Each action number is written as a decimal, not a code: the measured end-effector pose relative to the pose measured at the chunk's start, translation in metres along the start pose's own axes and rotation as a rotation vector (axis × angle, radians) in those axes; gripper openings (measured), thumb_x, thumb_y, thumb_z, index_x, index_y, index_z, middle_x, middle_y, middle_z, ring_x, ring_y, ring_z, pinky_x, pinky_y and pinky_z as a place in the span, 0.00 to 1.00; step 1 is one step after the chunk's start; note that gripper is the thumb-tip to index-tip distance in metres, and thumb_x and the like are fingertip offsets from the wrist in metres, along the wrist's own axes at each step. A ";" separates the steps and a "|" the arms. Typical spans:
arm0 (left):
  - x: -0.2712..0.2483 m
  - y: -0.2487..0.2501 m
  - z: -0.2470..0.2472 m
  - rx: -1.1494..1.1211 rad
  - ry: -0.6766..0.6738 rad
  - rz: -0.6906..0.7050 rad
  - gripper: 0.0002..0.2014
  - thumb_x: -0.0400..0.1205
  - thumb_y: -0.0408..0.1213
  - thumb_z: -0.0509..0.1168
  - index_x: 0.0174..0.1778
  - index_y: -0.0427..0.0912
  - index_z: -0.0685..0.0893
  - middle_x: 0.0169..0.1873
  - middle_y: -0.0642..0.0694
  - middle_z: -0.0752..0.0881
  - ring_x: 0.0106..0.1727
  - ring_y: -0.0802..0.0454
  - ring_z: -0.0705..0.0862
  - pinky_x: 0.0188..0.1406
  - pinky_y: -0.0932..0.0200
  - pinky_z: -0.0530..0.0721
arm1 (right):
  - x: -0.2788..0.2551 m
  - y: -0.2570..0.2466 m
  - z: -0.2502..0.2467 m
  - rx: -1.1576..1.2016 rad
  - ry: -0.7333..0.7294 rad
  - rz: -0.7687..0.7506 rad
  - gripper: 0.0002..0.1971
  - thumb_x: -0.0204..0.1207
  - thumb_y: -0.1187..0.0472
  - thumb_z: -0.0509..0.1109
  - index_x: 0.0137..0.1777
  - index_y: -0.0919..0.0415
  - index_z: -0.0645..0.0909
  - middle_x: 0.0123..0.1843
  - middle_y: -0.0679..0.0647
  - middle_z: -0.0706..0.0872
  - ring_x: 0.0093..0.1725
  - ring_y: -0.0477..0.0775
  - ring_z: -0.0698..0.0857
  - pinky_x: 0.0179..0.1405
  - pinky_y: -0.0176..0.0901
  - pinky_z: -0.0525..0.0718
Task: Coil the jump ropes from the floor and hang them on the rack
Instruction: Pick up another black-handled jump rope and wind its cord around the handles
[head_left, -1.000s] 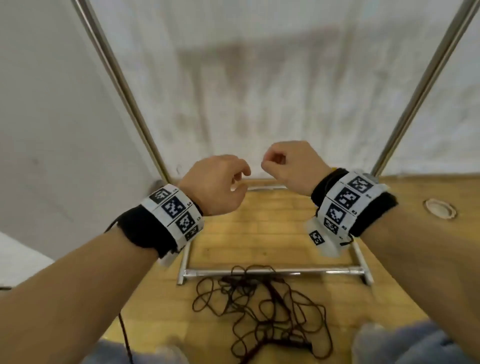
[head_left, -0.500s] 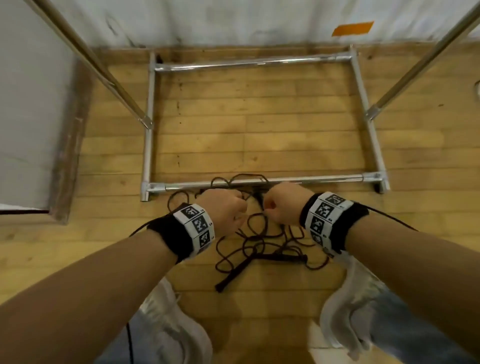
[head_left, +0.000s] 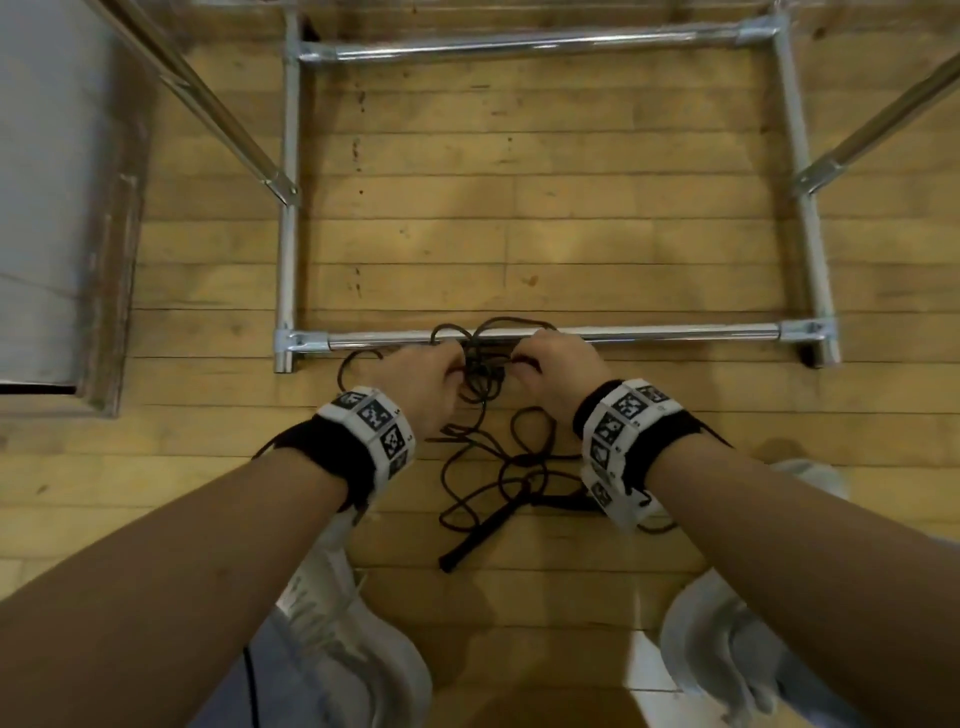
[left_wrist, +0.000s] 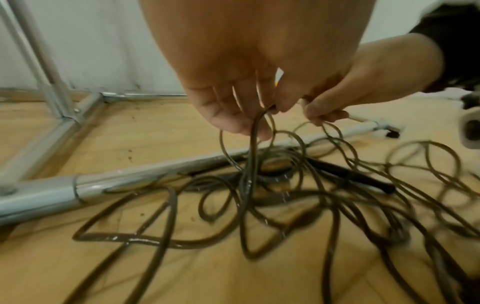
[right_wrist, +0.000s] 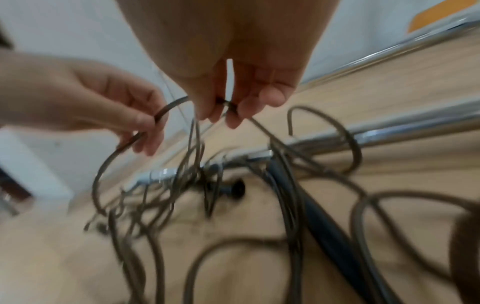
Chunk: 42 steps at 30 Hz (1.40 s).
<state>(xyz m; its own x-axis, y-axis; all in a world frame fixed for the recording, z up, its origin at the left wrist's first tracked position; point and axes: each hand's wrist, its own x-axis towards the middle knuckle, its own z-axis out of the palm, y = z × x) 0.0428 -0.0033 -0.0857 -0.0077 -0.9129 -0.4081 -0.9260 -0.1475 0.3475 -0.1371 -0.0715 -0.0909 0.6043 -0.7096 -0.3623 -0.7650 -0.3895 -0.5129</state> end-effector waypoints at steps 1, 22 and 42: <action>0.001 0.000 -0.009 -0.058 0.045 -0.023 0.02 0.83 0.44 0.60 0.48 0.52 0.76 0.36 0.54 0.80 0.38 0.51 0.80 0.34 0.57 0.74 | -0.001 -0.002 -0.011 0.064 0.049 0.004 0.11 0.80 0.55 0.65 0.53 0.60 0.85 0.50 0.55 0.86 0.51 0.56 0.82 0.51 0.49 0.81; -0.122 0.144 -0.266 -0.789 0.186 0.120 0.02 0.79 0.35 0.70 0.46 0.44 0.85 0.41 0.48 0.88 0.42 0.56 0.88 0.46 0.56 0.86 | -0.126 -0.185 -0.272 0.864 0.747 -0.317 0.12 0.81 0.61 0.63 0.35 0.60 0.75 0.29 0.53 0.85 0.22 0.53 0.82 0.23 0.43 0.82; -0.133 0.129 -0.315 -0.687 0.766 0.014 0.09 0.82 0.39 0.66 0.35 0.44 0.83 0.29 0.49 0.84 0.22 0.57 0.85 0.28 0.56 0.88 | -0.132 -0.176 -0.247 -0.229 0.052 -0.001 0.14 0.78 0.52 0.69 0.60 0.55 0.80 0.51 0.50 0.84 0.46 0.51 0.79 0.34 0.38 0.72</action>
<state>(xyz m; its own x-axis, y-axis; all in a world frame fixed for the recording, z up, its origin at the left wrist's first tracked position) 0.0433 -0.0210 0.2786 0.4487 -0.8784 0.1646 -0.5104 -0.1007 0.8540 -0.1376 -0.0540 0.2396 0.5972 -0.7362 -0.3183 -0.7986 -0.5089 -0.3213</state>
